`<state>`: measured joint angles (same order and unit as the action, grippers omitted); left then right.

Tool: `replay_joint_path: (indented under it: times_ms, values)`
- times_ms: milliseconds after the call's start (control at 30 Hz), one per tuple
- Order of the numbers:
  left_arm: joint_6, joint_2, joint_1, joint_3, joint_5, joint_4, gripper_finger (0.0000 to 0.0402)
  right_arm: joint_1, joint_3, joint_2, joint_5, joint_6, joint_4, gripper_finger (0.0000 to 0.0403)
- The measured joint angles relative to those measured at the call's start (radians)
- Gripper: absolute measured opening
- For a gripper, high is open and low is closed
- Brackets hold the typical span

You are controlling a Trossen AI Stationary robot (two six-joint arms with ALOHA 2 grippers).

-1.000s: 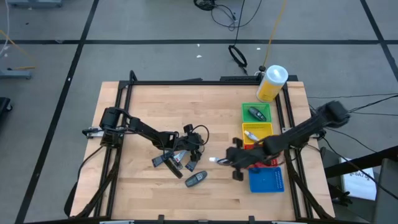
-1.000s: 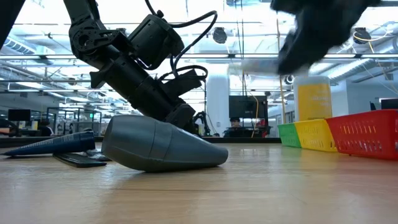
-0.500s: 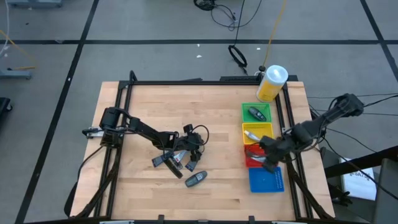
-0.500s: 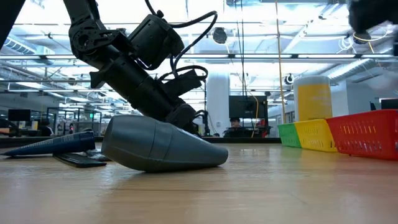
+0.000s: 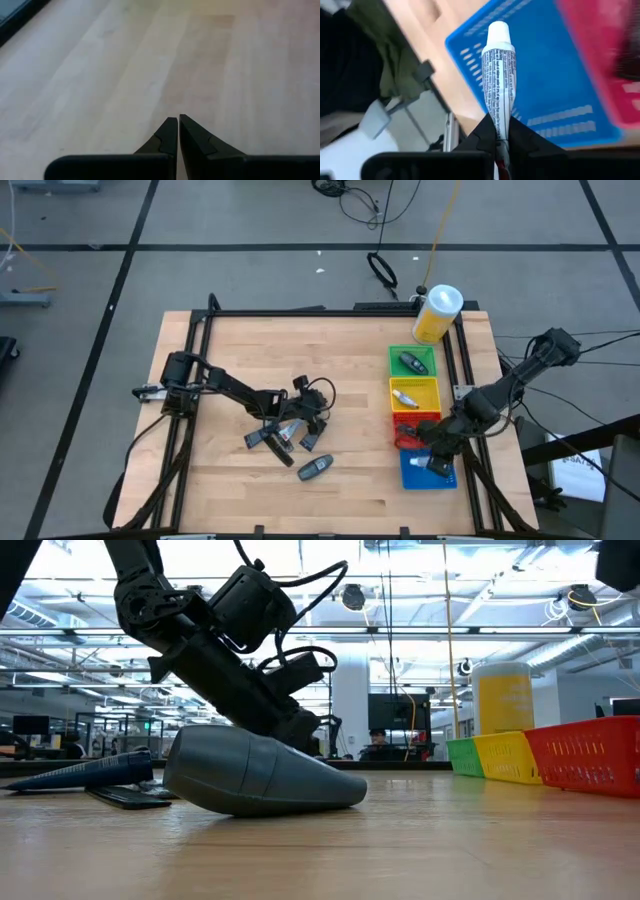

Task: Pick & Place Travel size toiletries
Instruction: Put the white toothpaste into the blue basket, then put the white toothpaste into the yellow basket

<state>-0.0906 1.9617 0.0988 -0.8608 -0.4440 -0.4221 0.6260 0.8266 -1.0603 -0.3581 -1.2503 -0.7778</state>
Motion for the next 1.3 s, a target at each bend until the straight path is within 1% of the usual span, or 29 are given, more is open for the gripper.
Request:
replay_joint_path:
  times_ms: [167, 300, 400, 533, 700, 767, 867, 967, 1000, 1067, 1133, 1233, 1300]
  values:
    - [-0.016, 0.0, -0.009, 0.0, -0.003, 0.0, 0.0021, 0.024, -0.138, -0.017, -0.061, -0.048, 0.185, 0.0011]
    - [-0.017, 0.0, -0.009, 0.0, -0.003, 0.0, 0.0021, 0.024, -0.238, -0.018, -0.066, -0.099, 0.348, 0.0014]
    - [-0.017, 0.0, -0.008, 0.0, -0.002, 0.0, 0.0021, 0.024, -0.288, -0.018, -0.085, -0.16, 0.431, 0.0027]
    - [-0.018, 0.0, -0.002, 0.0, -0.002, 0.001, 0.0021, 0.024, -0.312, -0.017, -0.117, -0.246, 0.432, 0.006]
    - [-0.018, 0.0, 0.004, 0.0, -0.001, 0.001, 0.0021, 0.015, -0.313, 0.015, -0.119, -0.259, 0.444, 0.0106]
    - [-0.019, 0.0, 0.003, 0.0, -0.001, 0.001, 0.0021, 0.003, -0.313, 0.051, -0.118, -0.283, 0.444, 0.0118]
    - [-0.02, 0.0, 0.003, 0.0, -0.001, 0.002, 0.0021, -0.011, -0.313, 0.119, -0.096, -0.321, 0.466, 0.0121]
    - [-0.023, 0.0, 0.003, 0.0, -0.001, 0.002, 0.0021, -0.026, -0.313, 0.198, -0.005, -0.297, 0.553, 0.0114]
    - [-0.023, 0.0, 0.003, 0.0, -0.001, 0.002, 0.0021, -0.034, -0.313, 0.222, 0.028, -0.273, 0.59, 0.0111]
    - [-0.023, 0.0, 0.003, 0.0, -0.001, 0.002, 0.0021, -0.051, -0.313, 0.26, 0.129, -0.186, 0.65, 0.0103]
    - [-0.023, 0.0, 0.003, 0.0, 0.0, 0.002, 0.0021, -0.07, -0.313, 0.284, 0.26, -0.035, 0.697, 0.0097]
    - [-0.019, 0.0, 0.003, 0.0, -0.001, 0.001, 0.0021, -0.101, -0.313, 0.286, 0.504, 0.278, 0.754, 0.009]
    - [-0.014, 0.0, 0.003, 0.0, -0.01, 0.0, 0.0021, -0.132, -0.313, 0.27, 0.649, 0.507, 0.816, 0.0089]
